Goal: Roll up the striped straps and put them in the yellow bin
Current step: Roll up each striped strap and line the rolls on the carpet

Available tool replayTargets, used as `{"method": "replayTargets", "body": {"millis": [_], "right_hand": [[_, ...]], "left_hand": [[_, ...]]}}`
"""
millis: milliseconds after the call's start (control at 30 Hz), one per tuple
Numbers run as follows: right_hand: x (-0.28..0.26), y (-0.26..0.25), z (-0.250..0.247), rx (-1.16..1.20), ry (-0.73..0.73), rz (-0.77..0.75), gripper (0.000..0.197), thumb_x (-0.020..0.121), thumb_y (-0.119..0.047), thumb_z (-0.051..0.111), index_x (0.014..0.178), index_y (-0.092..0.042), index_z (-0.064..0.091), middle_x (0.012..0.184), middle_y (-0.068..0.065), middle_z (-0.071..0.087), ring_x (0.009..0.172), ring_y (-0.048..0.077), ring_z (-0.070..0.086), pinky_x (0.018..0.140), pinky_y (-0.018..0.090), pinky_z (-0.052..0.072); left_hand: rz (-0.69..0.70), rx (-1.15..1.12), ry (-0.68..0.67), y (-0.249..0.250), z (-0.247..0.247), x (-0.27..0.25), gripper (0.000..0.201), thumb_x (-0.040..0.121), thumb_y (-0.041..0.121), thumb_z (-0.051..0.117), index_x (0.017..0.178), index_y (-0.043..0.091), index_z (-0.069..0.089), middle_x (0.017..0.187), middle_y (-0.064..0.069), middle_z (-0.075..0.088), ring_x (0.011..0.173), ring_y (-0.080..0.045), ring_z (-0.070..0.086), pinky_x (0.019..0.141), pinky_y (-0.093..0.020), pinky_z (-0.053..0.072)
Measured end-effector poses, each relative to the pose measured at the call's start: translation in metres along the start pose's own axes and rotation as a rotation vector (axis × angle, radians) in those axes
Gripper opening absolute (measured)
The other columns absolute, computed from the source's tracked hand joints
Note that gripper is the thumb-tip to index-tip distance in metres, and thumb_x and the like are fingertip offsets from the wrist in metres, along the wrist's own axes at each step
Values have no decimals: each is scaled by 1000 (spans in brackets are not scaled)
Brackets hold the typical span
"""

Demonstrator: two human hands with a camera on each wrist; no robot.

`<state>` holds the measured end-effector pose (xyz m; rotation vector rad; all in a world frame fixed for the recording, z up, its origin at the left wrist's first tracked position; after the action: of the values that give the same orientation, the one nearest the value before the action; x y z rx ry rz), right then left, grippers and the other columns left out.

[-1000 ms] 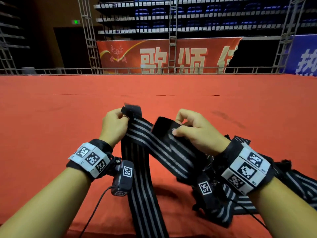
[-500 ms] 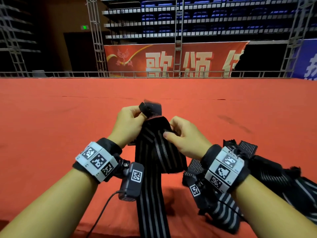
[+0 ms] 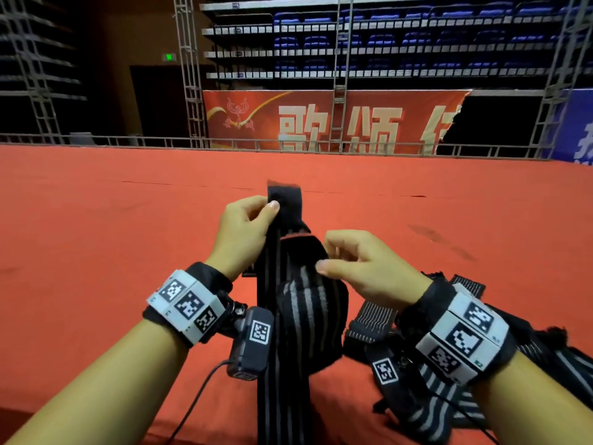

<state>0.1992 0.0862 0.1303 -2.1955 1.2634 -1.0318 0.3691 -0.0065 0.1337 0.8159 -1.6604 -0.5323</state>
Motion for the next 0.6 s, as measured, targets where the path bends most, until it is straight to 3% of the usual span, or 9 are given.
{"method": "replayTargets", "body": {"millis": [67, 100, 133, 233, 367, 433, 500, 600], "right_hand": [[3, -8, -1, 106, 27, -18, 29, 82, -28, 58, 82, 0, 49, 73, 11, 51, 67, 23, 46, 67, 47, 43], [4, -10, -2, 140, 26, -15, 35, 81, -30, 55, 90, 4, 48, 81, 18, 52, 73, 26, 48, 75, 54, 44], [4, -10, -4, 152, 29, -12, 37, 83, -29, 52, 93, 5, 46, 83, 16, 52, 76, 24, 47, 79, 55, 44], [2, -13, -14, 157, 72, -37, 29, 87, -25, 46, 93, 3, 46, 86, 4, 49, 79, 13, 47, 74, 40, 44], [-3, -15, -30, 310, 162, -41, 9, 93, -11, 49, 85, -8, 48, 83, 8, 53, 72, 12, 52, 63, 22, 45], [-4, -18, -35, 387, 186, -14, 20, 97, -2, 47, 79, -12, 45, 76, 10, 51, 61, 13, 49, 53, 21, 41], [-3, -22, -36, 388, 175, -3, 26, 96, 0, 47, 76, -15, 42, 70, 9, 49, 55, 13, 46, 48, 22, 37], [-1, -30, -30, 349, 171, 8, 25, 96, 1, 46, 77, -15, 42, 69, 7, 51, 54, 11, 48, 48, 21, 38]], "left_hand": [[63, 6, -18, 15, 1, -2, 33, 95, 31, 54, 85, 2, 68, 80, -17, 68, 74, -14, 56, 71, -45, 51], [93, 32, -27, 21, 2, -2, 37, 94, 33, 53, 82, 1, 65, 79, -22, 64, 71, -15, 53, 68, -46, 49], [114, 61, -28, 25, 1, -1, 41, 94, 36, 51, 79, -1, 61, 77, -25, 60, 68, -16, 49, 65, -47, 46], [113, 105, 17, 23, -7, 3, 50, 89, 45, 49, 78, -3, 59, 74, -26, 56, 66, -17, 46, 64, -49, 46], [75, 98, 48, 10, -16, 6, 57, 86, 50, 48, 82, -5, 60, 73, -22, 59, 70, -17, 47, 69, -53, 48], [49, 71, 58, 7, -19, 7, 58, 85, 50, 48, 84, -7, 59, 73, -11, 55, 72, -14, 47, 70, -54, 48], [27, 37, 77, 10, -20, 7, 47, 89, 41, 52, 89, -4, 64, 80, -8, 64, 76, -14, 53, 75, -52, 51], [41, -47, 66, 28, -13, 0, 18, 99, 12, 52, 101, 11, 70, 97, -4, 73, 88, -9, 65, 85, -38, 54]]}}
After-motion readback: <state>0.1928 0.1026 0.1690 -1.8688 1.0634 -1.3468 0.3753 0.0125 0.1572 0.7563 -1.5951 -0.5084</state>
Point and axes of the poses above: each hand's wrist, its own x-axis towards the middle knuckle, its own z-axis out of the palm, y = z × x, the point moved 5 cm from there along x, towards the middle knuckle
